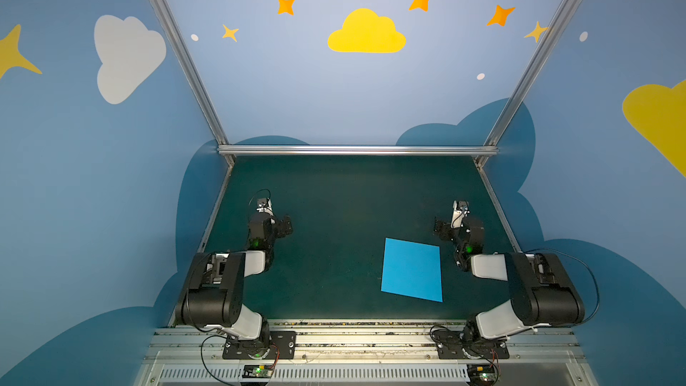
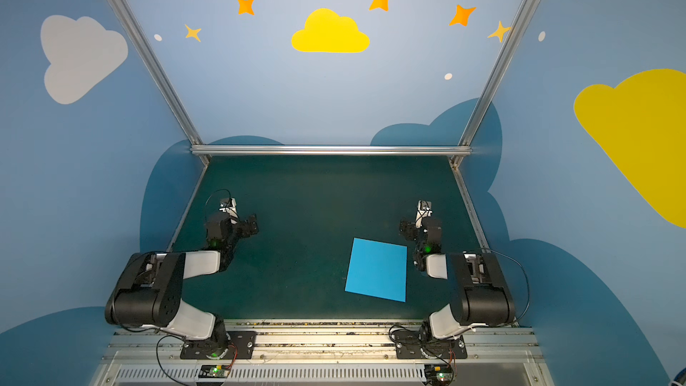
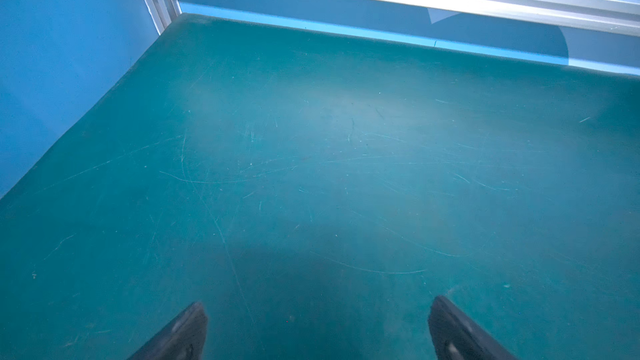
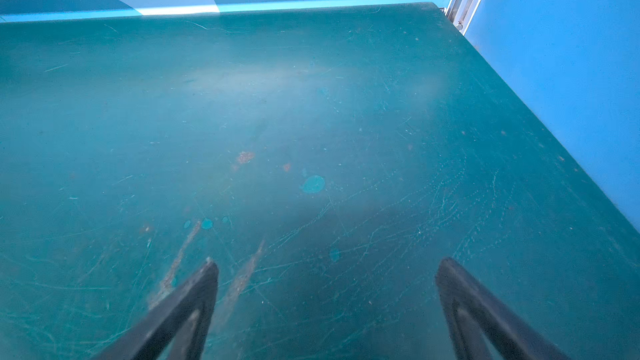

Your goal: Fold a paper plane with a square sheet of paper (fold left side to right side)

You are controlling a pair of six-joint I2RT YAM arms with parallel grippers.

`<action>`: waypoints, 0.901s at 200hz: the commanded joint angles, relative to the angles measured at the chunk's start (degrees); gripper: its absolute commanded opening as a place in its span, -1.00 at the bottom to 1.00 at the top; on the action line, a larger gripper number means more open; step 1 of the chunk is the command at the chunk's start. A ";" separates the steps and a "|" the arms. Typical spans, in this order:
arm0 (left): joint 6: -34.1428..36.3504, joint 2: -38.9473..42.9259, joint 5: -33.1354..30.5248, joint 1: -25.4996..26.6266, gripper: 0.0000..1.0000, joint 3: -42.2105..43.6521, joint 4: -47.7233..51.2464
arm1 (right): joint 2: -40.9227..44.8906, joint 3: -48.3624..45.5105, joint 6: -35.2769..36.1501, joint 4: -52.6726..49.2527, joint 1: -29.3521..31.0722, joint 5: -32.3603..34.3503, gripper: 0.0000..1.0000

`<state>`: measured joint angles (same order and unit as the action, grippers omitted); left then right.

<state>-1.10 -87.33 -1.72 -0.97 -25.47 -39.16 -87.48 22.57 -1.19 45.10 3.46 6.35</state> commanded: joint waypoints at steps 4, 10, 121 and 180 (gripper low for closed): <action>-0.21 0.66 0.57 -0.04 1.00 0.08 -0.04 | 1.17 0.90 0.14 -0.47 -0.15 -0.36 0.94; -0.30 0.62 0.65 -0.15 1.00 0.00 0.12 | 1.16 0.90 0.14 -0.46 -0.12 -0.37 0.94; -2.50 8.85 -6.32 0.30 1.00 -5.80 15.58 | 12.60 8.98 -5.61 -23.41 -0.10 6.81 0.94; -19.32 20.15 -3.86 3.01 1.00 -14.46 34.79 | 21.41 21.64 -32.41 -56.54 -1.60 -6.27 0.94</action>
<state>-10.37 -70.35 -7.14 0.62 -35.97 -16.49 -67.51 41.71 -21.43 6.79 2.61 7.42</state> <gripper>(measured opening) 0.998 0.971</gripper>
